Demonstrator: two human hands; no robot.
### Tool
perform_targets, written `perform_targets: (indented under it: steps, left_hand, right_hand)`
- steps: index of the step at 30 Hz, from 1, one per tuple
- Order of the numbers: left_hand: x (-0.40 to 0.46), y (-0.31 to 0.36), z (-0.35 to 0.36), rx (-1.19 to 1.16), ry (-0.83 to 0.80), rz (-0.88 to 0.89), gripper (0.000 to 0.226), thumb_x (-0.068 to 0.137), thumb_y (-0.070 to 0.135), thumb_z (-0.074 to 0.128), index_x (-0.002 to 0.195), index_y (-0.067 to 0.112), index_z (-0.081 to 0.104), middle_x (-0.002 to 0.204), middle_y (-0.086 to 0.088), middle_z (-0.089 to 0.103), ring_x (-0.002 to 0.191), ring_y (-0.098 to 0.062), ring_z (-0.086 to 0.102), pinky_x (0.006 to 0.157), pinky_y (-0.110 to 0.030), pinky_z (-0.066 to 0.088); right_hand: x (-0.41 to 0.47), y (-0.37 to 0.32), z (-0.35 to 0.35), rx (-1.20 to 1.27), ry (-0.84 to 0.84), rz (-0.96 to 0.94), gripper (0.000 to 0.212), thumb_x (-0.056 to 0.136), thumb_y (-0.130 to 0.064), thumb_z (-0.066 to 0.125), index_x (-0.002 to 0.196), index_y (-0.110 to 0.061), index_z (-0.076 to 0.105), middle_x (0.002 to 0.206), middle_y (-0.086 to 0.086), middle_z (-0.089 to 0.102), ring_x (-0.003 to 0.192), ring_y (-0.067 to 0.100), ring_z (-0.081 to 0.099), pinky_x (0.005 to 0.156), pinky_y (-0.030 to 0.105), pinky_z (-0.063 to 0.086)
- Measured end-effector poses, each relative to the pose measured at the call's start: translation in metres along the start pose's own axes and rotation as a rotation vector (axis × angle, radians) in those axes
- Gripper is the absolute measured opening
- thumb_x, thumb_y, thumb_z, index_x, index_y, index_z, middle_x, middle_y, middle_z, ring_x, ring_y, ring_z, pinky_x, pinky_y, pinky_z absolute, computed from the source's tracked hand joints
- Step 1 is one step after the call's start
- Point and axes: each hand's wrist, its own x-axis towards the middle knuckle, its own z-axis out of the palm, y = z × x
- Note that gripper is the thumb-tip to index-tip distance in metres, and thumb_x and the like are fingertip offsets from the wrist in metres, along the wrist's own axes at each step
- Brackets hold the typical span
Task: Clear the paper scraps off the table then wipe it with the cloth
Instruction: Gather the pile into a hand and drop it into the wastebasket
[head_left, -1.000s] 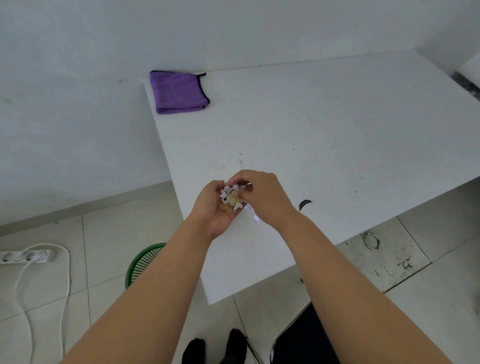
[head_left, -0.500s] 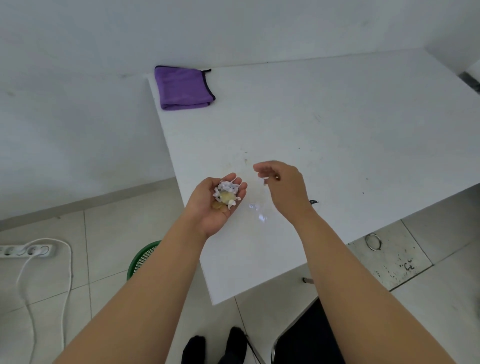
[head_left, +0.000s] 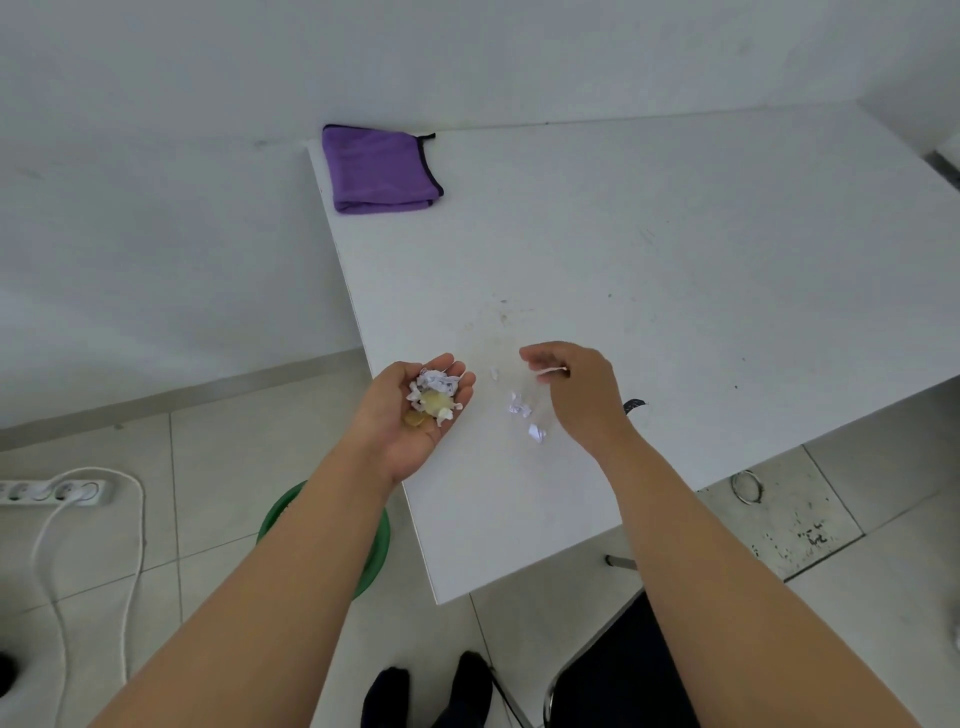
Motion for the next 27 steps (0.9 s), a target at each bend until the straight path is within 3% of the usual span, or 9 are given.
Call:
perform_targets:
  steps: [3, 6, 7, 9, 11, 16, 18, 22, 27]
  left_hand:
    - [-0.001, -0.002, 0.000, -0.008, -0.007, -0.007, 0.032, 0.094, 0.013, 0.036, 0.095, -0.003, 0.063, 0.080, -0.016, 0.072, 0.070, -0.028, 0.071, 0.074, -0.037, 0.057]
    - [-0.003, -0.004, 0.002, 0.007, -0.008, -0.018, 0.031, 0.094, 0.013, 0.037, 0.095, -0.003, 0.063, 0.083, -0.016, 0.071, 0.076, -0.029, 0.069, 0.075, -0.037, 0.056]
    - [-0.003, -0.004, 0.003, 0.014, -0.007, -0.024, 0.031, 0.094, 0.013, 0.037, 0.095, -0.003, 0.064, 0.084, -0.016, 0.070, 0.080, -0.029, 0.068, 0.074, -0.037, 0.056]
    - [-0.004, -0.005, 0.003, 0.024, -0.005, -0.034, 0.031, 0.094, 0.013, 0.037, 0.094, -0.003, 0.064, 0.084, -0.016, 0.070, 0.084, -0.029, 0.066, 0.073, -0.037, 0.057]
    - [-0.003, -0.006, 0.003, 0.031, -0.005, -0.041, 0.031, 0.094, 0.013, 0.037, 0.094, -0.003, 0.064, 0.082, -0.015, 0.071, 0.080, -0.029, 0.068, 0.073, -0.036, 0.057]
    - [-0.002, -0.008, 0.002, 0.021, 0.000, -0.051, 0.031, 0.094, 0.013, 0.037, 0.094, -0.003, 0.064, 0.082, -0.015, 0.072, 0.077, -0.028, 0.070, 0.073, -0.036, 0.058]
    - [-0.002, -0.010, 0.002, 0.020, -0.002, -0.052, 0.031, 0.094, 0.013, 0.037, 0.094, -0.003, 0.064, 0.081, -0.015, 0.072, 0.079, -0.029, 0.069, 0.073, -0.035, 0.058]
    - [-0.004, -0.014, 0.002, 0.031, 0.003, -0.059, 0.031, 0.094, 0.013, 0.036, 0.095, -0.003, 0.064, 0.079, -0.015, 0.071, 0.084, -0.029, 0.066, 0.074, -0.036, 0.057]
    - [-0.006, -0.014, 0.000, 0.028, 0.002, -0.067, 0.032, 0.094, 0.012, 0.036, 0.094, -0.003, 0.064, 0.081, -0.015, 0.071, 0.084, -0.029, 0.066, 0.074, -0.036, 0.057]
  right_hand:
    - [0.006, -0.002, 0.012, -0.137, -0.091, -0.106, 0.055, 0.079, 0.020, 0.033, 0.112, -0.009, 0.067, 0.119, 0.005, 0.062, 0.097, 0.013, 0.054, 0.071, 0.000, 0.041]
    - [0.000, 0.006, 0.024, -0.392, -0.221, -0.339, 0.058, 0.077, 0.019, 0.038, 0.120, -0.010, 0.064, 0.130, 0.002, 0.055, 0.119, 0.018, 0.046, 0.094, 0.013, 0.037]
    - [-0.003, 0.008, 0.023, -0.442, -0.233, -0.391, 0.056, 0.076, 0.019, 0.039, 0.117, -0.009, 0.065, 0.126, 0.002, 0.057, 0.118, 0.018, 0.045, 0.093, 0.015, 0.035]
    - [-0.007, 0.014, 0.017, -0.383, -0.235, -0.362, 0.050, 0.071, 0.020, 0.041, 0.103, -0.005, 0.070, 0.108, 0.003, 0.061, 0.100, 0.017, 0.051, 0.081, 0.021, 0.043]
    - [-0.012, 0.012, 0.007, -0.154, -0.176, -0.245, 0.050, 0.062, 0.019, 0.041, 0.095, -0.003, 0.071, 0.100, 0.004, 0.062, 0.088, 0.013, 0.054, 0.072, 0.012, 0.043]
    - [0.002, 0.017, -0.011, -0.097, 0.028, -0.025, 0.063, 0.073, 0.024, 0.025, 0.111, -0.006, 0.066, 0.120, 0.007, 0.061, 0.100, 0.013, 0.052, 0.079, -0.001, 0.033]
    - [0.003, 0.019, -0.009, -0.166, -0.032, -0.033, 0.062, 0.073, 0.024, 0.028, 0.116, -0.003, 0.063, 0.123, 0.011, 0.057, 0.110, 0.018, 0.050, 0.080, -0.001, 0.032]
    - [-0.014, 0.027, 0.006, -0.319, -0.168, -0.180, 0.049, 0.078, 0.016, 0.048, 0.121, -0.004, 0.059, 0.132, 0.010, 0.048, 0.126, 0.025, 0.040, 0.099, 0.022, 0.034]
    - [-0.031, 0.022, -0.005, -0.173, -0.120, -0.232, 0.060, 0.071, 0.024, 0.037, 0.117, -0.005, 0.063, 0.119, 0.005, 0.058, 0.104, 0.013, 0.052, 0.089, 0.015, 0.042]
